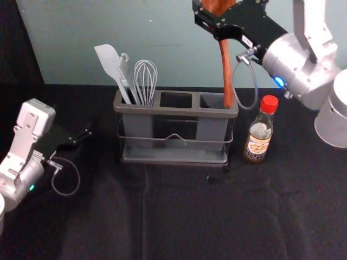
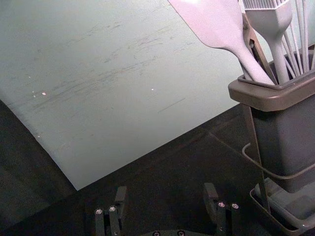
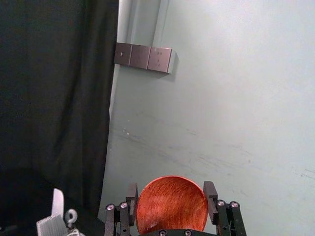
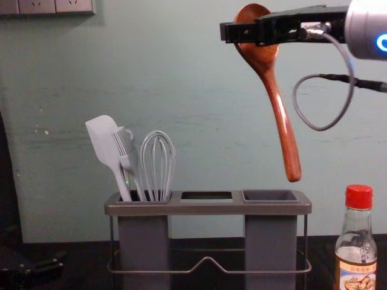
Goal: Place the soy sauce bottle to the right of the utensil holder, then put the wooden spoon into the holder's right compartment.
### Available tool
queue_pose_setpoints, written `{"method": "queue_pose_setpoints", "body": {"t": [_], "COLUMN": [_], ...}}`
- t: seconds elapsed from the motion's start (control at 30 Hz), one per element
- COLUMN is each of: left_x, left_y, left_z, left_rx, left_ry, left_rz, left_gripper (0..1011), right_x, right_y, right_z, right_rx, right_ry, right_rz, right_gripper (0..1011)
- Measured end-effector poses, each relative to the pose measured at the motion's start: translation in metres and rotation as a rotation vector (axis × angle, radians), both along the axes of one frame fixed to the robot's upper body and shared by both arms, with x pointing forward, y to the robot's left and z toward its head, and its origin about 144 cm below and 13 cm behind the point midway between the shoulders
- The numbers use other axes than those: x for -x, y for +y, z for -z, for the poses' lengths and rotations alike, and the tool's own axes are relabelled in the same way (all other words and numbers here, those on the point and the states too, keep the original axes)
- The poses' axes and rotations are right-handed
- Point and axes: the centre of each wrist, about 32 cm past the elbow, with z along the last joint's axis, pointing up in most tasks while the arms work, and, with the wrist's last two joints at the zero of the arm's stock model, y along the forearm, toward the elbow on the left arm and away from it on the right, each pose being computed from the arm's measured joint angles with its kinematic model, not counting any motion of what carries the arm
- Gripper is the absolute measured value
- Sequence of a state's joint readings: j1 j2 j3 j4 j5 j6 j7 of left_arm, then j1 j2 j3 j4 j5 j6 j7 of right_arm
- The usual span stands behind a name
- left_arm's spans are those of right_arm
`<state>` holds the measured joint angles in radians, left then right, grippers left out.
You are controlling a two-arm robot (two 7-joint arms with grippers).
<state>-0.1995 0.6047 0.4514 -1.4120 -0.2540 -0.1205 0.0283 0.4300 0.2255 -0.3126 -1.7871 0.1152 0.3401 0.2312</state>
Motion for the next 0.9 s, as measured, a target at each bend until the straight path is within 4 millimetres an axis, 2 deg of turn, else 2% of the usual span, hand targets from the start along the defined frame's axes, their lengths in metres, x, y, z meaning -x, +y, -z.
{"method": "queue_pose_setpoints", "body": {"t": [0.47, 0.9], "left_x": [0.000, 0.000], "left_y": [0.000, 0.000], "left_z": [0.000, 0.000], "left_rx": [0.000, 0.000], "left_ry": [0.000, 0.000], "left_rz": [0.000, 0.000], "left_gripper": [1005, 1005], "right_x": [-0.031, -0.041], "right_y": [0.007, 0.005], "right_z": [0.018, 0.032], "right_rx": [0.005, 0.010], "right_ry": [0.023, 0.051], "right_rz": [-0.006, -0.008], "right_gripper": [834, 834]}}
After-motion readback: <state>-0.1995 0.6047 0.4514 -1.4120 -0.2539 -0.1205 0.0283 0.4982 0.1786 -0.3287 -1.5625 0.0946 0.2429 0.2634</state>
